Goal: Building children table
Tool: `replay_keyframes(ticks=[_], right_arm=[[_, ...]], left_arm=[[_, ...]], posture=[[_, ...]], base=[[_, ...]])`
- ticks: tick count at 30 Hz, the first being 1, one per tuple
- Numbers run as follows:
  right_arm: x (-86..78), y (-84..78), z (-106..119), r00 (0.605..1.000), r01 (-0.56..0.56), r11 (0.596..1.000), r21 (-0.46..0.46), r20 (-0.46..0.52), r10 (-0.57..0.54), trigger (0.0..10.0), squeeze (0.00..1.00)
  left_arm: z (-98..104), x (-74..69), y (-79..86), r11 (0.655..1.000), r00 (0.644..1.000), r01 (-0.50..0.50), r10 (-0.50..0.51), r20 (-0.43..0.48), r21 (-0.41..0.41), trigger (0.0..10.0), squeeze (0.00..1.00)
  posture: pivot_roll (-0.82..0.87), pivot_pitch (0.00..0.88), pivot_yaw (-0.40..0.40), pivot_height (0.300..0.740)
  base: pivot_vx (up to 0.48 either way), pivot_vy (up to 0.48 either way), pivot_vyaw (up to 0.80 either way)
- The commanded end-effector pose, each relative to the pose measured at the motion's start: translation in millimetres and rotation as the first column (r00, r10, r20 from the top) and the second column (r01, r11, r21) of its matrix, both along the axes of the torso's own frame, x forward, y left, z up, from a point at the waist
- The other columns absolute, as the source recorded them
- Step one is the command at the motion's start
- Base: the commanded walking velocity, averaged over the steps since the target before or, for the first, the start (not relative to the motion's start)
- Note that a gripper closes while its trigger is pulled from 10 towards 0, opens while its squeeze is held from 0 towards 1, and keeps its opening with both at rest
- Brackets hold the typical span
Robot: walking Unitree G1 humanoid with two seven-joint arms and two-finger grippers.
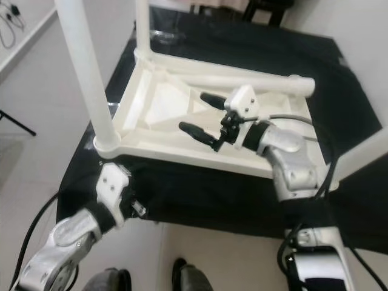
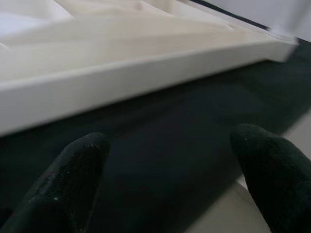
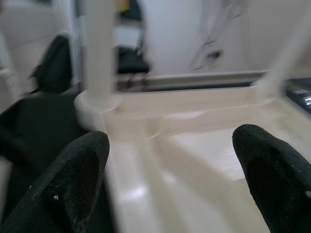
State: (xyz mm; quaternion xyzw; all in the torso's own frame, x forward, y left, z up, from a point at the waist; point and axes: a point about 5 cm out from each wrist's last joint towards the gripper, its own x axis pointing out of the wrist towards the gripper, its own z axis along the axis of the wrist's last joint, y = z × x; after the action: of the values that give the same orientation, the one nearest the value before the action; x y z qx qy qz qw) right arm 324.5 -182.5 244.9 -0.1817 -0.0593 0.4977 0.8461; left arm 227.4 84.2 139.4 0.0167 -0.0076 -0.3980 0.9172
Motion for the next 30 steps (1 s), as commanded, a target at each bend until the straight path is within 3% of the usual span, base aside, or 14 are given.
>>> replay_keyframes(ticks=[1,3,8,9,11,12,14,17,20,21,23,26,30], right_arm=[[-5.3,3.2,-7,0.996,-0.071,0.996,-0.048,-0.052,0.069,10.0,0.00],[-12.5,4.3,-16,0.978,-0.185,0.959,-0.216,-0.140,0.157,10.0,0.00],[-7.1,6.7,-27,0.980,-0.163,0.924,-0.346,-0.163,0.112,10.0,0.00],[-5.5,3.2,-34,0.979,-0.142,0.901,-0.409,-0.192,0.067,10.0,0.00],[-5.0,1.3,-37,0.978,-0.137,0.893,-0.428,-0.204,0.052,10.0,0.00],[-3.1,-9.1,-36,0.974,-0.103,0.888,-0.449,-0.226,-0.001,10.0,0.00],[-2.6,-13.8,-36,0.971,-0.090,0.887,-0.454,-0.239,-0.024,10.0,0.00],[-6.1,-32.7,-34,0.964,-0.067,0.850,-0.522,-0.255,-0.080,10.0,0.00],[-6.8,-41.8,-32,0.959,-0.043,0.831,-0.555,-0.257,-0.122,10.0,0.00],[-8.0,-63.8,-28,0.943,0.022,0.778,-0.627,-0.246,-0.226,10.0,0.00],[-8.1,-76.1,-26,0.931,0.061,0.736,-0.674,-0.228,-0.286,10.0,0.00],[-10.3,-78.9,-29,0.926,0.047,0.704,-0.709,-0.234,-0.298,10.0,0.00],[-9.3,-76.5,-33,0.923,0.051,0.692,-0.720,-0.231,-0.309,10.0,0.00]], left_arm=[[-1,-6.7,-5.9,0.999,0.998,0.055,-0.055,-0.016,0.002,10.0,0.00],[-3,-7.1,-3.4,0.999,0.999,0.042,-0.042,-0.027,0.005,10.0,0.00],[-10,-3.2,2.1,0.999,0.999,-0.021,0.021,-0.025,0.031,10.0,0.00],[-14,-0.4,5.5,0.998,0.997,-0.065,0.066,-0.029,0.021,10.0,0.00],[-15,-0.4,6.0,0.997,0.997,-0.072,0.072,-0.036,0.003,10.0,0.00],[-17,-1.2,6.7,0.997,0.996,-0.083,0.083,-0.044,-0.007,10.0,0.00],[-18,-1.5,7.0,0.996,0.995,-0.086,0.085,-0.045,-0.004,10.0,0.00],[-19,-3.4,6.8,0.997,0.996,-0.082,0.082,-0.047,-0.006,10.0,0.00],[-19,-4.1,6.6,0.997,0.996,-0.081,0.081,-0.047,-0.006,10.0,0.00],[-21,-5.2,5.6,0.998,0.997,-0.069,0.069,-0.046,-0.002,10.0,0.00],[-23,-5.3,5.0,0.998,0.997,-0.062,0.062,-0.045,0.005,10.0,0.00],[-22,-5.0,4.7,0.999,0.998,-0.054,0.054,-0.044,0.008,10.0,0.00],[-22,-5.2,4.5,0.999,0.998,-0.051,0.052,-0.039,0.011,10.0,0.00]], posture=[[-0.01,0.214,-0.101,0.740],[-0.01,0.213,-0.104,0.740],[0.00,0.213,-0.106,0.740],[0.00,0.212,-0.109,0.740],[0.00,0.212,-0.109,0.740],[0.00,0.210,-0.112,0.740],[0.00,0.210,-0.112,0.740],[-0.01,0.208,-0.114,0.740],[-0.01,0.206,-0.115,0.740],[-0.02,0.202,-0.113,0.740],[-0.02,0.200,-0.112,0.740],[-0.03,0.207,-0.109,0.740],[-0.03,0.208,-0.110,0.740]], base=[[0.000,0.000,0.00],[0.000,0.000,0.00],[0.000,0.000,0.00],[0.000,0.000,0.00],[0.000,0.000,0.00],[0.000,0.000,0.00],[0.000,0.000,0.00],[0.000,0.000,0.00],[0.000,0.000,0.00],[0.000,0.000,0.00],[0.000,0.000,0.00],[0.000,0.000,0.00],[0.000,0.000,0.00]])
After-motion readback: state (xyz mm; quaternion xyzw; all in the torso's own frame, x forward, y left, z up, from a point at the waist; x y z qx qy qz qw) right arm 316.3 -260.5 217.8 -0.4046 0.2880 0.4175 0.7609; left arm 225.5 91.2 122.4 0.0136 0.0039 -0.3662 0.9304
